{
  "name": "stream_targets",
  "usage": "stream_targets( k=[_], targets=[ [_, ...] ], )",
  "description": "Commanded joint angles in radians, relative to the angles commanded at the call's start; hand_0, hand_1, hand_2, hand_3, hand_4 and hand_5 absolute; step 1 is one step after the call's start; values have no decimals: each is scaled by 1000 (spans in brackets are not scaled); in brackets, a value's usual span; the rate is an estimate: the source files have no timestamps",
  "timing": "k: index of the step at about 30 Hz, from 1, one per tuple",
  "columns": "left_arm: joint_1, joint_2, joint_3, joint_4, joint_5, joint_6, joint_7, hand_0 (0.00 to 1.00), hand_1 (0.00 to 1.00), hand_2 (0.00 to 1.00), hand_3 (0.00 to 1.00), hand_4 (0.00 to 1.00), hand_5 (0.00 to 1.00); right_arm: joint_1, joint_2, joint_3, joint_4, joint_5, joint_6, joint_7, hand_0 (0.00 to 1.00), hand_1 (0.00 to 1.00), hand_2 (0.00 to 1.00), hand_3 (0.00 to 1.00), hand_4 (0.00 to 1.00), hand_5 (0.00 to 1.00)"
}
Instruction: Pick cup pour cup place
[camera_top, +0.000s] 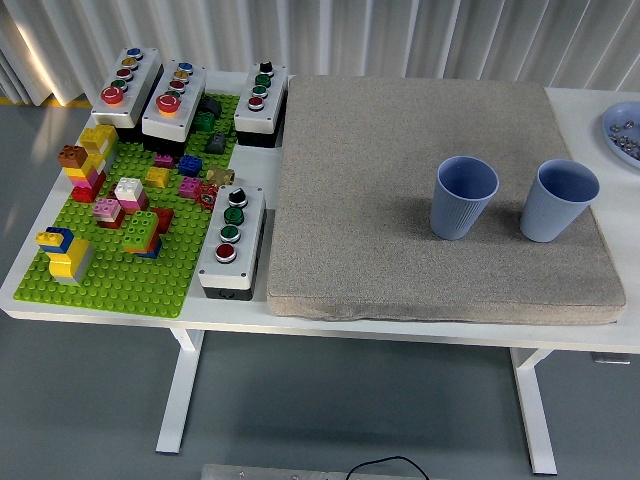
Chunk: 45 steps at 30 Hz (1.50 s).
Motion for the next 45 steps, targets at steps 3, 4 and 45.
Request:
stream_targets(
  k=[3,4,45],
  targets=[
    [-1,0,-1,0,1,0,0,730,784,824,679,509,932,-3,-7,4,8,-1,3,-4,883,822,845,807,656,801],
    [-1,0,-2,0,1,0,-1,730,784,824,679,509,932,-5,-10,7,13,-2,4,-6,883,822,845,807,656,801],
    [-8,-2,-5,0,24,-4,-2,731,783,824,681,510,932,-422,-144,146,133,-254,463,-168,901,859,926,913,821,381]
  ],
)
